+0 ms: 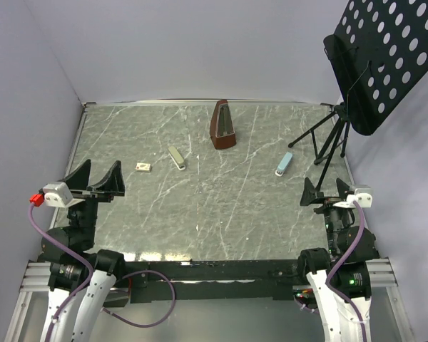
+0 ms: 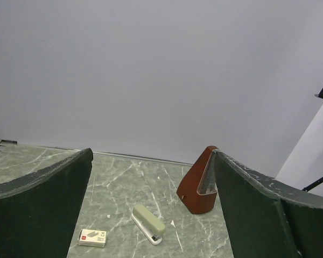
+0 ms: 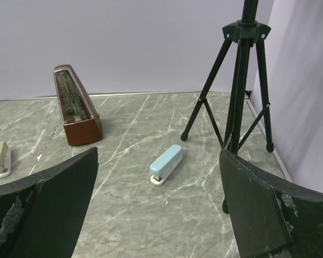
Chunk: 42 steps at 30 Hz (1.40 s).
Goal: Load the staples into the stapler
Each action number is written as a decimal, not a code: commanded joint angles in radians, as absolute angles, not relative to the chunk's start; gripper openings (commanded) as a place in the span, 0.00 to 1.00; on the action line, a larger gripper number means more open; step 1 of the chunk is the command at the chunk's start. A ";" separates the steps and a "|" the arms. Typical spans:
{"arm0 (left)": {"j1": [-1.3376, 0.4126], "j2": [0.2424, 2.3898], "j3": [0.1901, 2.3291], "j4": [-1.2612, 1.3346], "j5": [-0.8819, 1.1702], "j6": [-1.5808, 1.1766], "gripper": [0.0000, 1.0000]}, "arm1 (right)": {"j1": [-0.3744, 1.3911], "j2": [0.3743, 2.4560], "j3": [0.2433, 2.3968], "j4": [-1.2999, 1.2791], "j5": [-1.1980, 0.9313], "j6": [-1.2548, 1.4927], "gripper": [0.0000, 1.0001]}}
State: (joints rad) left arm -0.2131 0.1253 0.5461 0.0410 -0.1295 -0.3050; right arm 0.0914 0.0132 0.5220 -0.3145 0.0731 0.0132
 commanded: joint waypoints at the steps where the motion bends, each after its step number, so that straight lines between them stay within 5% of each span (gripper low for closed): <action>1: -0.215 0.121 0.548 0.063 -0.141 -0.314 0.99 | 0.087 -0.218 0.519 -0.282 0.068 0.014 1.00; 15: -0.215 0.326 0.639 -0.098 -0.219 -0.415 0.99 | 0.089 -0.213 0.506 -0.276 0.048 0.052 1.00; 29: -0.210 1.106 0.966 -0.531 -0.440 -0.640 0.99 | 0.127 -0.256 0.492 -0.271 0.051 0.038 1.00; 42: -0.069 1.710 1.370 -0.687 -0.261 -0.683 1.00 | 0.135 -0.276 0.488 -0.275 0.063 0.026 1.00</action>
